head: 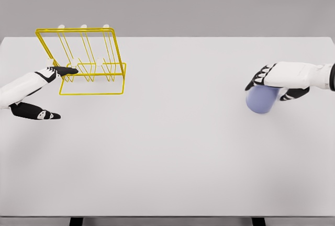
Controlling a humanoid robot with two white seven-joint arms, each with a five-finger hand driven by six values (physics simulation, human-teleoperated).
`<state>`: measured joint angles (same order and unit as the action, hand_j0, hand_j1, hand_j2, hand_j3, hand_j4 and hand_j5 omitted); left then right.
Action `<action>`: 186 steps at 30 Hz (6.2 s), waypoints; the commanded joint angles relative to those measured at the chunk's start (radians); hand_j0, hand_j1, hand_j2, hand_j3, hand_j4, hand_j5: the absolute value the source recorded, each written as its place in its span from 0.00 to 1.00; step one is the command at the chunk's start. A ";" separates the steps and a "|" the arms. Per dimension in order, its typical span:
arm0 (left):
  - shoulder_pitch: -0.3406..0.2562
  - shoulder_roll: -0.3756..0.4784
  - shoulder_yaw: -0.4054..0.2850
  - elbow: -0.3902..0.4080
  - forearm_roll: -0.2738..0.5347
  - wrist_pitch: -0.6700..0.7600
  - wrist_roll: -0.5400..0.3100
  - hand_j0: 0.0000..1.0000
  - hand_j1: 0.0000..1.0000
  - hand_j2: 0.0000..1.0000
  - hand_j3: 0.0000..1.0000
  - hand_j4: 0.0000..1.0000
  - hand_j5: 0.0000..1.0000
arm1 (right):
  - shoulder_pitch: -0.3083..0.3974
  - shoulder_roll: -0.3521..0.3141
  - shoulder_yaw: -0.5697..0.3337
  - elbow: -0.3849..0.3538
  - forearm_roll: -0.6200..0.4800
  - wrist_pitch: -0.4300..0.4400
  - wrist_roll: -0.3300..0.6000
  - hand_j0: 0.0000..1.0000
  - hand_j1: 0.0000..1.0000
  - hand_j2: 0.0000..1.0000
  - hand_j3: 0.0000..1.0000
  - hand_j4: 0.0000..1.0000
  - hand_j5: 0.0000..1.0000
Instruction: Place the cup on the cup holder with both arms
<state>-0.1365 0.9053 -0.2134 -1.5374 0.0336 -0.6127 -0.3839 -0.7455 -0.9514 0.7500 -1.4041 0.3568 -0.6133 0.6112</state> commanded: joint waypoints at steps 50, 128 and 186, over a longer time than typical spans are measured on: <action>0.005 0.003 0.000 0.002 0.008 0.002 0.000 1.00 1.00 1.00 1.00 1.00 1.00 | -0.095 0.261 0.051 -0.315 -0.045 0.002 0.000 0.47 0.47 0.47 0.47 0.47 0.47; -0.342 0.096 -0.220 -0.009 -0.043 0.002 -0.227 1.00 1.00 1.00 1.00 1.00 1.00 | 0.258 0.284 -0.531 -0.211 -0.190 0.002 0.000 1.00 1.00 1.00 1.00 1.00 1.00; -1.000 -0.195 -1.117 -0.138 -0.253 0.002 -0.227 0.94 0.94 0.94 0.94 0.94 0.94 | 0.469 0.359 -0.641 -0.263 -0.087 0.002 0.000 1.00 1.00 1.00 1.00 1.00 1.00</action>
<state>-1.1367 0.7157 -1.3239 -1.6786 -0.2199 -0.6132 -0.6112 -0.2761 -0.5935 0.1091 -1.6671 0.2750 -0.6139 0.6114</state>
